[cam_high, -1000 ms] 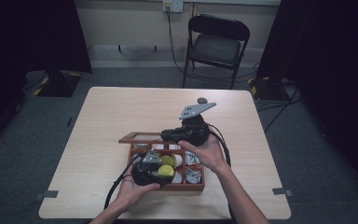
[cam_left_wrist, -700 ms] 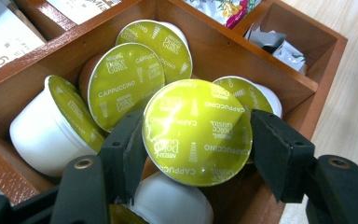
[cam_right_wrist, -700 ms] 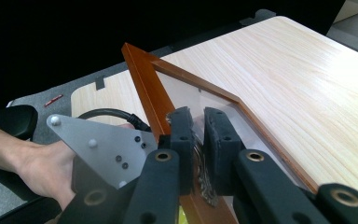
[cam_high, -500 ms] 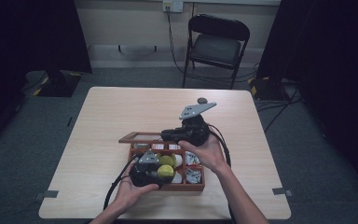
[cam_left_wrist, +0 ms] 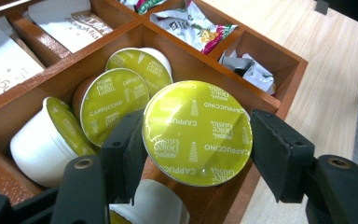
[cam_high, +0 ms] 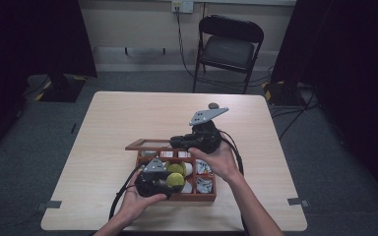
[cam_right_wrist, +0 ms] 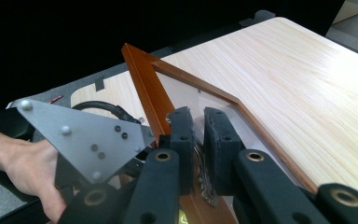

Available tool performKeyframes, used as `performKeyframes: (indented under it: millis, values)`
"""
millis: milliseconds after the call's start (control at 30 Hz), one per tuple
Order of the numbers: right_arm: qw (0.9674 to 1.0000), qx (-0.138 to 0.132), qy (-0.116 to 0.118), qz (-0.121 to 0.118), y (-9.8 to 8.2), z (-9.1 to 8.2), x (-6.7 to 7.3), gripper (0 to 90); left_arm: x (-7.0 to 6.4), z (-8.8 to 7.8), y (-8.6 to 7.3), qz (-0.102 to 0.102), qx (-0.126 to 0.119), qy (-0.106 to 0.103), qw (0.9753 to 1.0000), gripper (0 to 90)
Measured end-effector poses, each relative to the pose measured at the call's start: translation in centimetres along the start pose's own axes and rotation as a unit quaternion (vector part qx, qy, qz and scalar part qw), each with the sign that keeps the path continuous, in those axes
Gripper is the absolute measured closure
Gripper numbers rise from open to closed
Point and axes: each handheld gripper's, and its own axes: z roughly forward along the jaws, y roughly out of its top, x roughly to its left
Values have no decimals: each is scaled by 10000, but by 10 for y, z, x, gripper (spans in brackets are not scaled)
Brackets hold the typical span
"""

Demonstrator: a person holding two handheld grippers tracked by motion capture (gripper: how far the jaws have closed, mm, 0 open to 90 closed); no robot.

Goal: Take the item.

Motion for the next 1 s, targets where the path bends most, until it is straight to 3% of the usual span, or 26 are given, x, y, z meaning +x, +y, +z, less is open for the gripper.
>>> performKeyframes:
  millis: [67, 467, 700, 800, 1000]
  values:
    - [10000, 4, -1, -6, 0, 0, 0, 823, -1, -1, -1, 86, 37, 58, 9999, 384]
    - [10000, 6, 1, -2, 1, 0, 0, 824, 2, -10, -2, 42, -39, 46, 10000, 384]
    - [10000, 4, -4, -12, 1, 0, -1, 823, 3, -17, -4, 131, -32, 71, 9999, 384]
    - [10000, -4, 1, -5, 1, 0, -1, 824, 6, -22, -6, 122, -54, 163, 9998, 384]
    - [10000, -14, 16, 7, 1, 0, -1, 824, 13, -31, -7, 44, -132, 143, 9998, 384]
